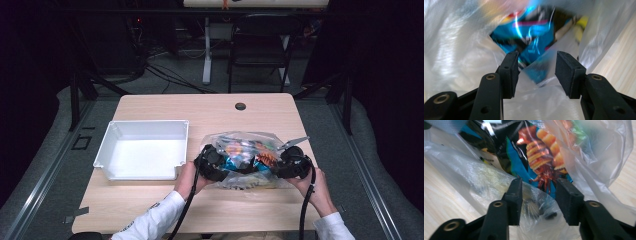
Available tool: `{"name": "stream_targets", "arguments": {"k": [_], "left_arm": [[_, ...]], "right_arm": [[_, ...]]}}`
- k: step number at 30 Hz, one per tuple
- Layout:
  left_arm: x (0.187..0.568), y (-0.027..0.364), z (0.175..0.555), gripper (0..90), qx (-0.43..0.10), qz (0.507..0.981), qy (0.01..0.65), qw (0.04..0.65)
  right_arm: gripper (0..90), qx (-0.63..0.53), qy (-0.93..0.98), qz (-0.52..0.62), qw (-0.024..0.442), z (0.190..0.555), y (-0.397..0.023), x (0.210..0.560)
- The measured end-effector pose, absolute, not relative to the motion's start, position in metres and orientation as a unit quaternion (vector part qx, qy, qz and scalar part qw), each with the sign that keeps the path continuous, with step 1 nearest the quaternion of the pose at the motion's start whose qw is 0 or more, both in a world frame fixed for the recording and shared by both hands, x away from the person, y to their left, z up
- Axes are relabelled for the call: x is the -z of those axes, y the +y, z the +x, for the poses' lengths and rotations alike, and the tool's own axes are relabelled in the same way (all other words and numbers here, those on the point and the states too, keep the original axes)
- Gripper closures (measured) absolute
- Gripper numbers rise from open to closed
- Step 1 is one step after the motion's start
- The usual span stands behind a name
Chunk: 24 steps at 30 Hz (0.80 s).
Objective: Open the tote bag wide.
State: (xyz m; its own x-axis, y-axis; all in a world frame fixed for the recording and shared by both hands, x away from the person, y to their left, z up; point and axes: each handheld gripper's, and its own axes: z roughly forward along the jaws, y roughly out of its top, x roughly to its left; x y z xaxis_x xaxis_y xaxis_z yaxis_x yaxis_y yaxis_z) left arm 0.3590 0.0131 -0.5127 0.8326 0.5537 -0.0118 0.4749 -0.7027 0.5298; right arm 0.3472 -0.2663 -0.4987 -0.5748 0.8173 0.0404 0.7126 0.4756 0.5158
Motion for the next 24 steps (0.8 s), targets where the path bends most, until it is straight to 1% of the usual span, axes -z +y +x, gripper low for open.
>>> {"name": "stream_targets", "arguments": {"k": [2, 3, 4, 5, 6, 7, 9, 11, 12, 17, 21, 24], "left_arm": [[0.516, 0.013, 0.358, 51.4, -0.071, 0.926, 0.273, 0.251], [0.518, 0.013, 0.358, 51.3, -0.074, 0.927, 0.272, 0.246], [0.519, 0.013, 0.357, 51.4, -0.074, 0.929, 0.272, 0.240], [0.520, 0.013, 0.357, 52.0, -0.077, 0.929, 0.272, 0.238], [0.521, 0.014, 0.357, 54.5, -0.076, 0.933, 0.267, 0.230], [0.523, 0.014, 0.357, 56.6, -0.075, 0.932, 0.270, 0.229], [0.527, 0.015, 0.357, 62.3, -0.065, 0.936, 0.267, 0.222], [0.533, 0.014, 0.355, 63.8, -0.063, 0.937, 0.268, 0.215], [0.535, 0.014, 0.354, 63.7, -0.065, 0.937, 0.268, 0.214], [0.544, 0.015, 0.356, 60.7, -0.061, 0.935, 0.280, 0.208], [0.550, 0.017, 0.358, 56.4, -0.058, 0.934, 0.288, 0.203], [0.552, 0.019, 0.361, 54.2, -0.058, 0.929, 0.300, 0.211]], "right_arm": [[49.9, -0.240, 0.854, 0.451, 0.096, 0.348, -0.269, 0.504], [49.0, -0.235, 0.857, 0.452, 0.082, 0.348, -0.269, 0.507], [49.1, -0.230, 0.858, 0.453, 0.081, 0.348, -0.270, 0.510], [50.3, -0.224, 0.858, 0.455, 0.081, 0.348, -0.270, 0.514], [52.2, -0.224, 0.858, 0.456, 0.075, 0.347, -0.270, 0.516], [56.2, -0.219, 0.858, 0.458, 0.076, 0.347, -0.270, 0.519], [61.0, -0.209, 0.862, 0.457, 0.070, 0.346, -0.271, 0.522], [62.1, -0.223, 0.853, 0.467, 0.066, 0.344, -0.271, 0.526], [61.4, -0.203, 0.863, 0.458, 0.063, 0.344, -0.274, 0.526], [56.5, -0.188, 0.861, 0.469, 0.056, 0.341, -0.276, 0.535], [51.1, -0.168, 0.863, 0.472, 0.065, 0.343, -0.277, 0.541], [47.2, -0.171, 0.860, 0.475, 0.071, 0.345, -0.278, 0.542]]}}
